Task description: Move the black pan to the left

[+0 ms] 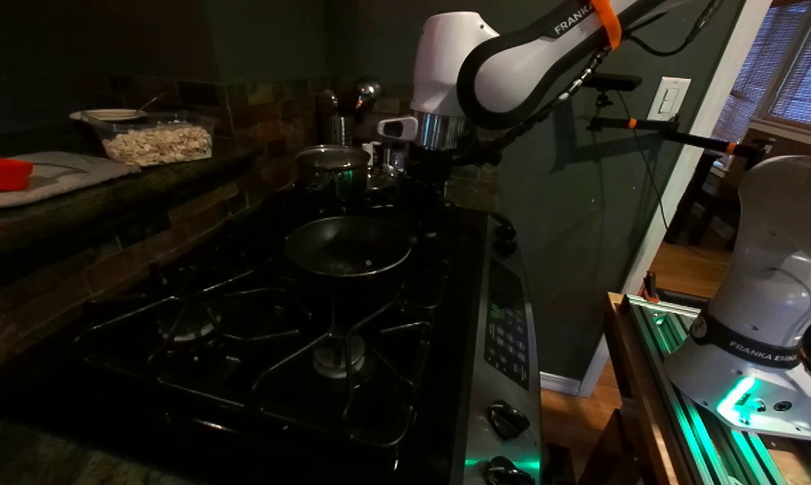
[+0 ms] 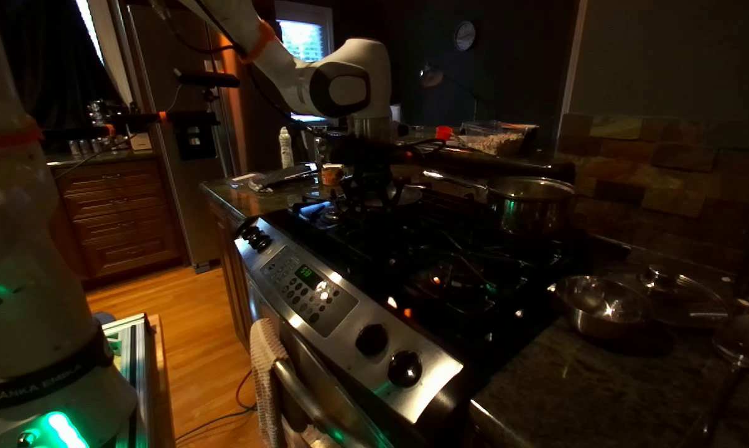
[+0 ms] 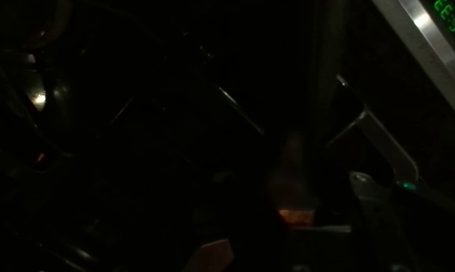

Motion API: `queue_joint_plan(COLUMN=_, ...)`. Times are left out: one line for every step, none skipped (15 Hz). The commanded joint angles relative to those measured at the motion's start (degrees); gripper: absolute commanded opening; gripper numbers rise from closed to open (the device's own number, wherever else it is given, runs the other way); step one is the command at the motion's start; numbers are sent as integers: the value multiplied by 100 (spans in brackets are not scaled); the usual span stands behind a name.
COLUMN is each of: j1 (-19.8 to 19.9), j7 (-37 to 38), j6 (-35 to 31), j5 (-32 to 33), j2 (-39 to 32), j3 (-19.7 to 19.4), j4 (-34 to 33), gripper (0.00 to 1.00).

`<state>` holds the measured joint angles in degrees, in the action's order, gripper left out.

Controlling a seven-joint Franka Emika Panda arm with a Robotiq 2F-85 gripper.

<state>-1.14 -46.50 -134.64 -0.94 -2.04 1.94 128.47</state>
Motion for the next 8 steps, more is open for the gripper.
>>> queue_joint_plan(j1=-23, j7=-62, j6=-36, j5=-12, j2=-61, j3=38, j4=-68, gripper=21)
queue_joint_plan(j1=-63, j7=-159, j6=-61, j5=-89, j2=-158, j3=86, j4=-158, gripper=21)
queue_joint_plan(j1=-91, j7=-224, j6=-80, j5=-113, j2=-236, j3=128, j4=-233, gripper=21)
queue_joint_plan(j1=-129, j7=-257, j6=-78, j5=-79, j2=-340, j3=183, j4=-339, gripper=21)
queue_joint_plan(j1=-172, j7=-285, j6=-68, j5=-65, j2=-462, j3=249, j4=-462, gripper=21)
queue_joint_plan(j1=-202, j7=-309, j6=-80, j5=-65, j2=-561, j3=306, j4=-572, gripper=21)
queue_joint_plan(j1=-230, j7=-337, j6=-84, j5=-86, j2=-667, j3=367, j4=-699, gripper=21)
queue_joint_plan(j1=-248, j7=-347, j6=-83, j5=-110, j2=-769, j3=427, j4=-841, gripper=21)
